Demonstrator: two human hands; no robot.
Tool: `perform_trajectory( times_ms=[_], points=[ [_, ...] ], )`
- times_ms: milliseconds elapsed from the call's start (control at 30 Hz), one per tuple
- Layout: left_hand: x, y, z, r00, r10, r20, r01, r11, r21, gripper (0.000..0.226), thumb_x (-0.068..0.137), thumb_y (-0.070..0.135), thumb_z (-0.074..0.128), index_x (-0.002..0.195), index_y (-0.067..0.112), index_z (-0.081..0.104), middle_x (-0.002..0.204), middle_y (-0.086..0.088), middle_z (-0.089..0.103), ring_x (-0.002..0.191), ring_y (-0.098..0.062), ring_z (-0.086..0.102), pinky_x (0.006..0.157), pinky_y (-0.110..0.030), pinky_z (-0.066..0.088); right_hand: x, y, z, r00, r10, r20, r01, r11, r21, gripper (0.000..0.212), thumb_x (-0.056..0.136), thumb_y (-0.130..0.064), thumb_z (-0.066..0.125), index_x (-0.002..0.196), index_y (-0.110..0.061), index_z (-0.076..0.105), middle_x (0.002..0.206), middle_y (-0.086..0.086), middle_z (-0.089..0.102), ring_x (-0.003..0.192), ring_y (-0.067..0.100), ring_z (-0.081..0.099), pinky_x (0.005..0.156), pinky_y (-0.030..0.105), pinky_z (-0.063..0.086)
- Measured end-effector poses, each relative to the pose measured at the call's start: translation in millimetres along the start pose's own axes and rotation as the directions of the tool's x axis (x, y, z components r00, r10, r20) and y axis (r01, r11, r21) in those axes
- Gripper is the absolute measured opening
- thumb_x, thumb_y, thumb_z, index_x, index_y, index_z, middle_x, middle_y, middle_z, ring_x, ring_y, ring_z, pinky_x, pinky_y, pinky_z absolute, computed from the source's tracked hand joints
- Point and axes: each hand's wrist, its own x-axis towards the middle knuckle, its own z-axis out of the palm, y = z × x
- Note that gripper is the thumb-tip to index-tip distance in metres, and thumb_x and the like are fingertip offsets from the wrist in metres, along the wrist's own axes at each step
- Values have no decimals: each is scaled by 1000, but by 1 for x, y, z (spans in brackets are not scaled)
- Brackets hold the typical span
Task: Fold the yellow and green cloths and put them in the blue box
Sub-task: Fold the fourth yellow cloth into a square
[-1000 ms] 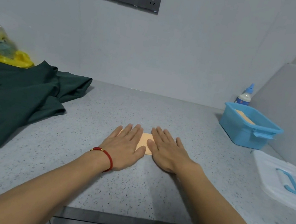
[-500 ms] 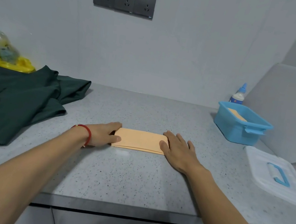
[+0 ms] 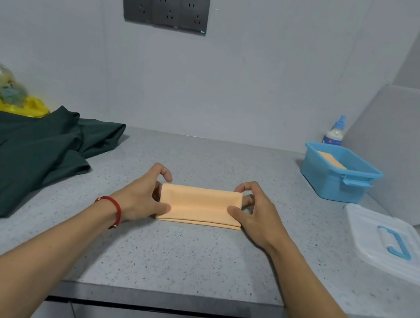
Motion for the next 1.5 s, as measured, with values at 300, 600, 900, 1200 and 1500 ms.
perform_trajectory(
  times_ms=[300, 600, 900, 1200, 1500],
  points=[
    [35, 33, 21, 955, 14, -296, -83, 972, -222, 45, 83, 7, 76, 99, 32, 43, 102, -3, 61, 79, -21, 65, 63, -27, 55, 0, 0, -6, 919, 71, -388, -23, 992, 127, 29, 93, -22, 74, 96, -34, 48, 96, -9, 57, 69, 0, 55, 62, 15, 44],
    [157, 170, 77, 924, 214, -317, -216, 976, 29, 22, 83, 3, 65, 87, 20, 78, 99, 0, 72, 94, -16, 67, 88, -26, 53, 18, 18, -97, 720, 104, -686, -25, 992, 124, 12, 90, -21, 77, 101, -19, 73, 131, -5, 49, 89, 3, 62, 89, 18, 52],
    [294, 292, 157, 958, 268, -102, -255, 959, 124, 32, 79, -11, 65, 99, 11, 78, 123, -10, 67, 113, -29, 64, 103, -37, 51, 64, 50, -160, 651, 19, -759, -266, 942, -204, 29, 102, -17, 58, 125, -1, 66, 151, 9, 42, 123, 26, 55, 99, 27, 37],
    [357, 293, 220, 966, 257, 17, -255, 944, 208, 28, 81, -8, 68, 94, 14, 80, 119, -6, 68, 110, -27, 64, 105, -36, 49, 90, 87, -157, 756, 57, -652, -461, 754, -468, 48, 107, -41, 32, 139, -15, 56, 149, 6, 48, 139, 23, 39, 122, 46, 25],
    [369, 280, 231, 939, 312, 143, -342, 888, 307, 22, 88, 2, 75, 107, 13, 75, 119, -4, 61, 107, -25, 58, 106, -41, 47, 86, 88, -161, 770, 159, -618, -593, 536, -601, 61, 98, -62, 15, 129, -35, 59, 147, -5, 49, 150, 27, 17, 118, 67, -7]
  ],
)
